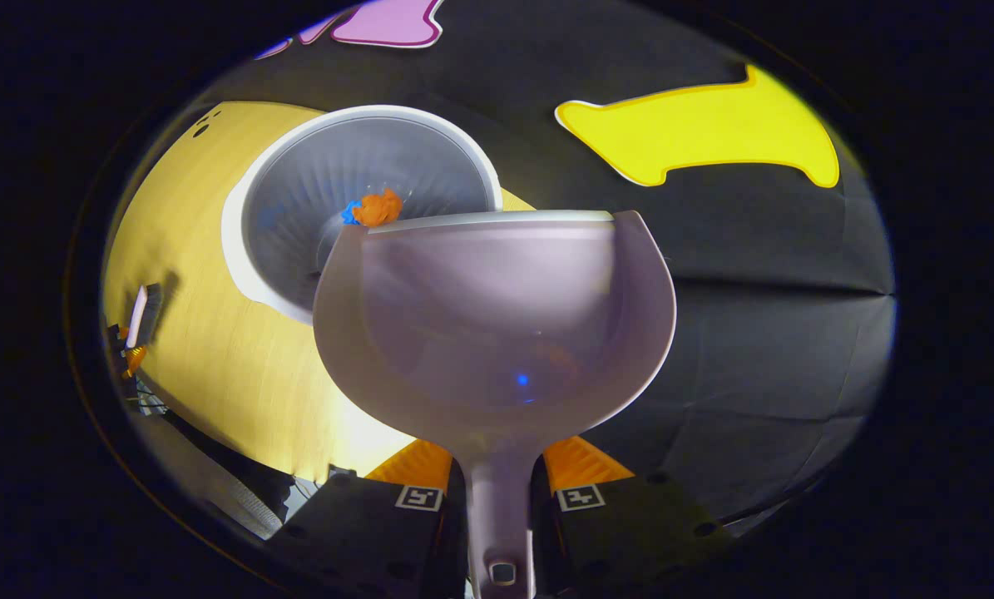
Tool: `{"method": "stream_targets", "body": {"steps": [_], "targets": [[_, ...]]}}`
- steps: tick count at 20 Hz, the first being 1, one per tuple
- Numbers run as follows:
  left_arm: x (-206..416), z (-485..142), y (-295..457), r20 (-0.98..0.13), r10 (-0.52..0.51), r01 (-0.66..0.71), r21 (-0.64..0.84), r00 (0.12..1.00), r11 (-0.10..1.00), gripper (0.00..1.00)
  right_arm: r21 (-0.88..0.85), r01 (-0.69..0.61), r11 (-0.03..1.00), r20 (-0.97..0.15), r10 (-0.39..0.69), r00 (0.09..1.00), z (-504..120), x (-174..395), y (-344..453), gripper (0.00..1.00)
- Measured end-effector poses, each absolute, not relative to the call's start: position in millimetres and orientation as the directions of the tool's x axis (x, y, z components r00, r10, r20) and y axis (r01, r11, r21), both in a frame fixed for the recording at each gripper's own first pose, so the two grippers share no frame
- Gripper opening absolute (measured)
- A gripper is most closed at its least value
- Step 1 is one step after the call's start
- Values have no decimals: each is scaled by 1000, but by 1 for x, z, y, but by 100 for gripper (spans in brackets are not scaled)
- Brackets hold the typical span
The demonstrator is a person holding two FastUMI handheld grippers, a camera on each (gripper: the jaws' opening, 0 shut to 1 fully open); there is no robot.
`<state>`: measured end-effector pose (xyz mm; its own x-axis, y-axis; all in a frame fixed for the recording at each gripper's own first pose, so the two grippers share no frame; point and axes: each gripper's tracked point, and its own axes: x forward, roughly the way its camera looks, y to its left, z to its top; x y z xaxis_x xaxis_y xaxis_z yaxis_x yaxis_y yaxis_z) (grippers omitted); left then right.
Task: Pick up the small broom and dustpan from the desktop, sweep the trash into the dustpan with the broom, and then empty the trash into the garbage bin.
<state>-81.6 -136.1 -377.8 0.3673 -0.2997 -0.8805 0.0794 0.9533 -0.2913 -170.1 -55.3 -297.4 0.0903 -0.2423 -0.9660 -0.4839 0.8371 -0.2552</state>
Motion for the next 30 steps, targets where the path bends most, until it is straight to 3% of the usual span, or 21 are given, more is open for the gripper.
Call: {"method": "stream_targets", "body": {"steps": [5,12,18,24,28,30], "targets": [[-77,-376,-133,-884,-278,75,-270,376,960,28,-247,-451,858,-968,-199,152,-302,-165,-48,35],[-66,-376,-124,-893,-243,59,-239,379,969,28,-103,-331,938,-961,-8,276,-304,-177,-9,35],[-60,-373,-114,-901,-212,52,-208,379,977,28,10,-322,947,-934,124,334,-274,-222,27,35],[-57,-372,-107,-911,-171,54,-163,375,985,28,149,-371,916,-913,272,305,-275,-295,94,35],[-57,-373,-103,-916,-135,49,-126,378,991,28,244,-434,867,-909,361,209,-300,-356,139,32],[-58,-374,-104,-919,-125,32,-122,374,992,26,295,-436,851,-910,389,144,-327,-389,159,35]]}}
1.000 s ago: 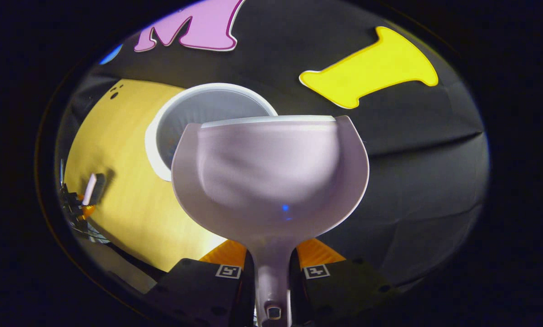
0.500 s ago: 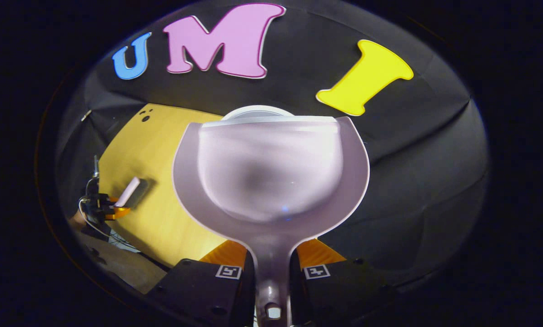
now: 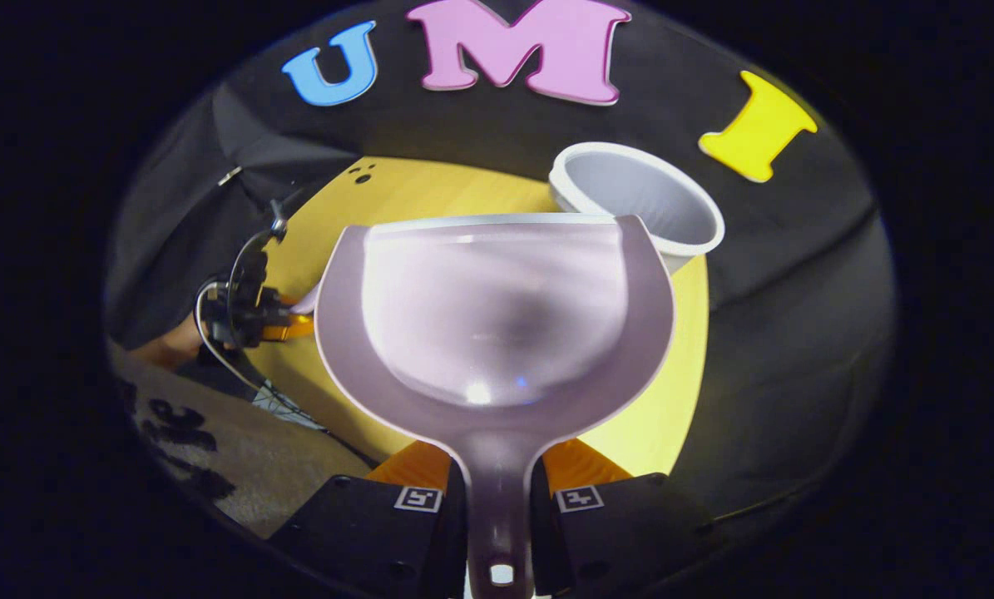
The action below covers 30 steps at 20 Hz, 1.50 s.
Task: Pick up the small broom and dustpan from the desktop, sweep the trash into the dustpan with the broom, and then empty the trash into the garbage bin.
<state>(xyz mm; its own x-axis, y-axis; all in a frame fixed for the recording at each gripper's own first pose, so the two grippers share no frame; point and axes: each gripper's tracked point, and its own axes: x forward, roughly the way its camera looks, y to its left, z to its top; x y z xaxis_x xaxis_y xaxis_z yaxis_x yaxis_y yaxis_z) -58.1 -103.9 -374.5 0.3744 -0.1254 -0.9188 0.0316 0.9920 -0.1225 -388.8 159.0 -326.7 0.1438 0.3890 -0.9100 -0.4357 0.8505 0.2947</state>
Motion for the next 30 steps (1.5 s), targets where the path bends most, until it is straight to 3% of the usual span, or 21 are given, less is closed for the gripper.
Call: {"method": "stream_targets", "body": {"steps": [7,16,23,25,26,27,28,30], "targets": [[-61,-376,-97,-932,-68,43,-56,355,998,27,334,-384,861,-932,361,-1,-423,-452,202,32],[-64,-378,-94,-949,-34,56,-17,313,998,27,302,-340,891,-948,319,-5,-491,-459,227,37],[-69,-394,-100,-962,-39,58,-24,270,998,27,295,-362,884,-951,309,-21,-494,-464,236,37],[-68,-391,-96,-959,-20,60,-3,284,998,33,316,-357,879,-945,323,-41,-493,-470,240,36],[-68,-389,-96,-958,-15,64,3,288,998,36,321,-354,878,-944,327,-45,-490,-470,240,45],[-69,-388,-96,-957,-8,73,14,289,997,36,325,-353,877,-943,329,-50,-488,-470,240,42],[-70,-387,-95,-956,2,83,27,292,996,36,329,-353,876,-942,333,-49,-484,-469,238,46],[-74,-379,-91,-954,18,84,46,299,995,36,334,-350,876,-939,342,-39,-471,-466,234,36]]}}
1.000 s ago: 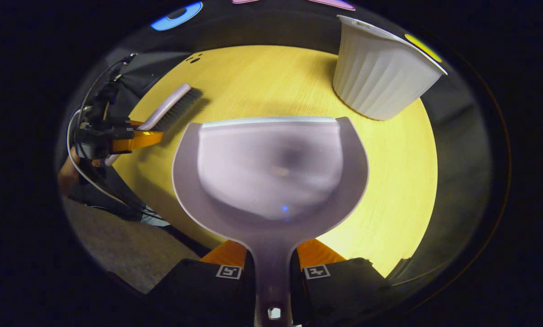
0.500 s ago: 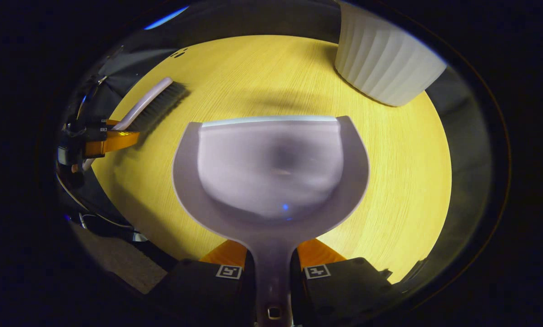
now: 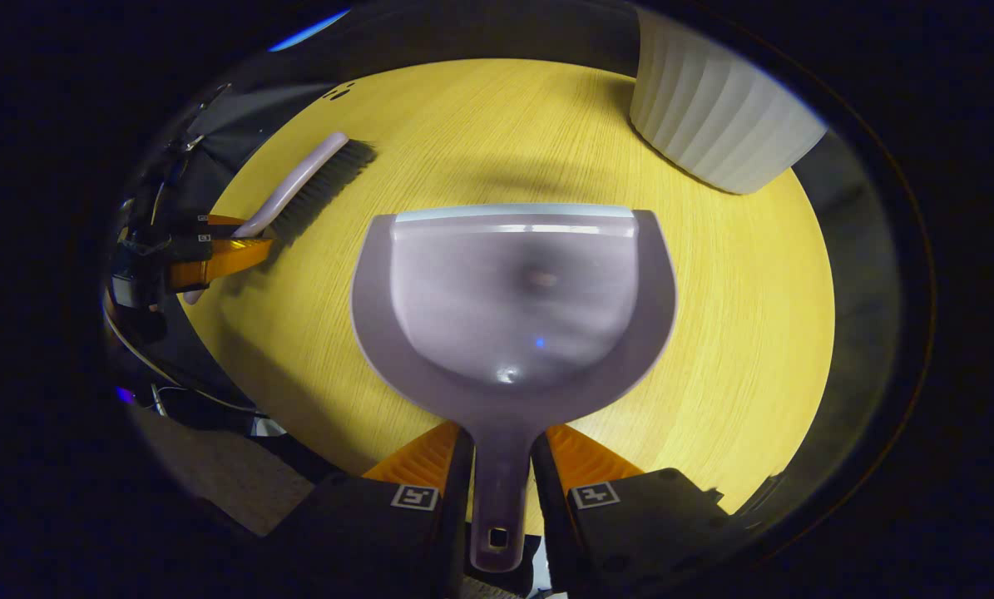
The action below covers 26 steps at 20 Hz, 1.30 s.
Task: Pick up the small broom and dustpan from the desktop, sweep the trash into the dustpan with the broom, and then empty the trash into the garbage bin.
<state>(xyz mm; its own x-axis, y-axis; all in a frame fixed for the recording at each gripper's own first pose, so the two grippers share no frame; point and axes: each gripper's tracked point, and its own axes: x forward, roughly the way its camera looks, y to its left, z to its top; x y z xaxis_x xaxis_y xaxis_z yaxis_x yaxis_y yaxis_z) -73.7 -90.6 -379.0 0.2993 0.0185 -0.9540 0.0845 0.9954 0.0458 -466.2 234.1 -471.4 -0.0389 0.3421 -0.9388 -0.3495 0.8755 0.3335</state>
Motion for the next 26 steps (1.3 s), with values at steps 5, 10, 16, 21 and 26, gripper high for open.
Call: {"method": "stream_targets", "body": {"steps": [5,10,16,21,26], "targets": [[-81,-346,-90,-940,30,85,63,341,994,36,388,-317,866,-909,417,26,-426,-455,234,42],[-57,-291,-99,-879,36,60,74,475,995,37,416,-297,860,-854,482,198,-371,-421,241,42],[-1,-201,-119,-705,10,11,26,709,1000,41,390,-282,877,-718,481,503,-297,-349,236,42],[26,-137,-131,-525,-9,53,68,851,996,32,260,-314,913,-577,408,708,-251,-313,222,42],[25,-96,-155,-406,-72,99,46,911,994,41,187,-327,926,-480,377,792,-209,-304,219,41]]}}
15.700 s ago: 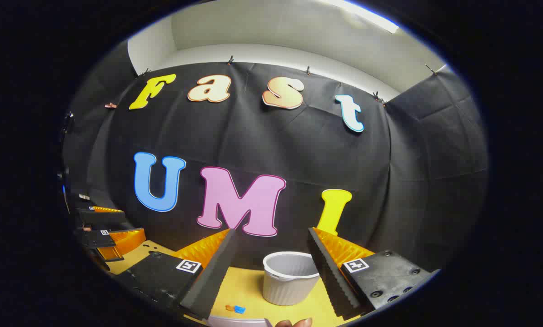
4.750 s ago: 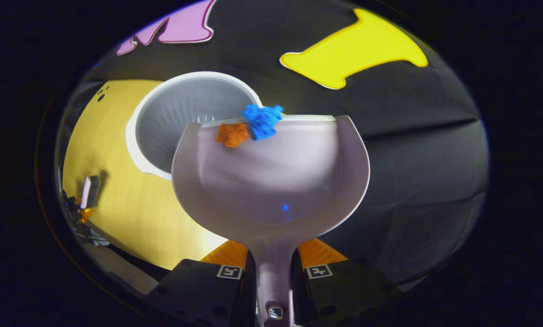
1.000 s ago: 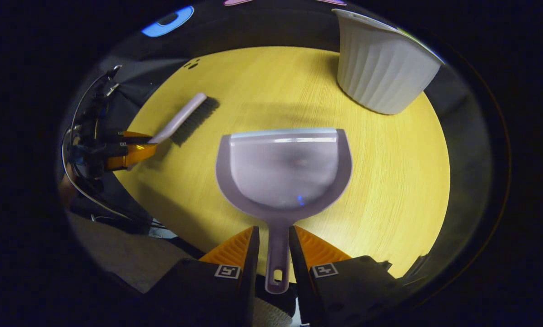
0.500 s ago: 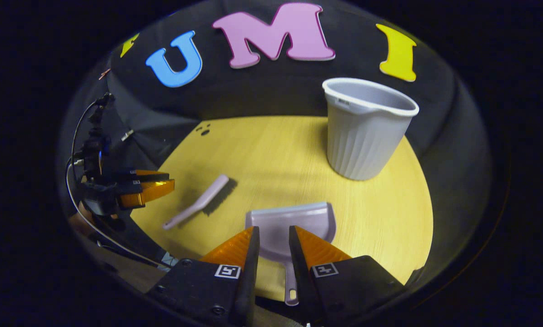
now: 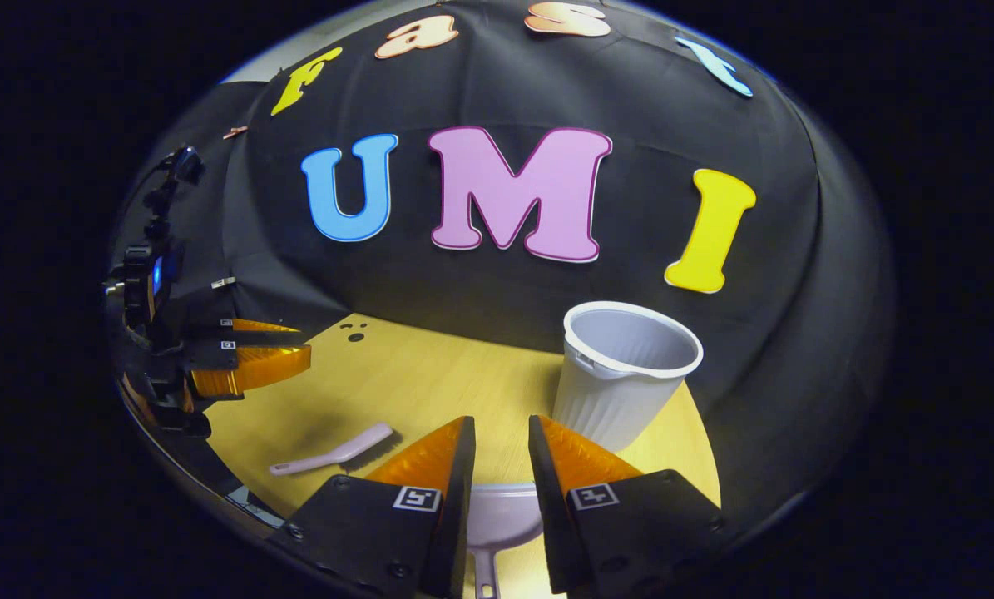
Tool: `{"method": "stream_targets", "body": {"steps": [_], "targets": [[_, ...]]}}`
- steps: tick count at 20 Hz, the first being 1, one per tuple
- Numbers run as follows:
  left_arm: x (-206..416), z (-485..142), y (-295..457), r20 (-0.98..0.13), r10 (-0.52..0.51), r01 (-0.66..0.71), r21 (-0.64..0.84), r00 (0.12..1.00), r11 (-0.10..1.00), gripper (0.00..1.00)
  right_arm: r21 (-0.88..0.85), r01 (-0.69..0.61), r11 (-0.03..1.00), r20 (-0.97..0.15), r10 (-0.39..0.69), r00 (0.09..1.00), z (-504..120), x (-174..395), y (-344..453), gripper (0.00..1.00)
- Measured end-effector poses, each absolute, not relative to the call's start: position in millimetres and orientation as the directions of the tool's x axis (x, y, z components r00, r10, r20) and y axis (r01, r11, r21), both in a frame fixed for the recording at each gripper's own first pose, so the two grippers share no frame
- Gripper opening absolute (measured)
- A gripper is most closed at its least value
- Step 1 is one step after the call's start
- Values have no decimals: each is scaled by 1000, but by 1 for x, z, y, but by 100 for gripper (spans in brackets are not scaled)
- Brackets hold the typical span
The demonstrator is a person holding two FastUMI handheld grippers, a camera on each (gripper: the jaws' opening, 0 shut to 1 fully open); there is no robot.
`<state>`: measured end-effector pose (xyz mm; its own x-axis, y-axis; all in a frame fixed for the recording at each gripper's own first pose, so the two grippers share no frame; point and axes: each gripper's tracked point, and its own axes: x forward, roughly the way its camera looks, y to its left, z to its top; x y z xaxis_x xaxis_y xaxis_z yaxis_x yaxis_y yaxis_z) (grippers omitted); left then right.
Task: Pick up the small broom and dustpan from the desktop, sweep the trash into the dustpan with the broom, and then empty the trash into the garbage bin.
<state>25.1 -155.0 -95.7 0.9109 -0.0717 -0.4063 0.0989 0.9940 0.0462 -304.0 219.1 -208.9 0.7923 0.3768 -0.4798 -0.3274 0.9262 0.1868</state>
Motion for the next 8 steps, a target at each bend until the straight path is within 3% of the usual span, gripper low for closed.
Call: {"method": "stream_targets", "body": {"steps": [2,3,4,8], "targets": [[21,-85,-158,-392,-73,106,64,917,992,36,192,-323,927,-466,376,801,-202,-305,223,42],[20,-84,-160,-386,-79,112,63,919,992,36,193,-318,928,-461,372,806,-199,-305,223,48],[19,-81,-163,-379,-92,121,53,921,991,35,194,-314,929,-459,369,808,-196,-305,224,45],[9,-79,-173,-366,-144,161,15,919,987,35,144,-293,945,-454,326,829,-185,-304,223,45]]}}
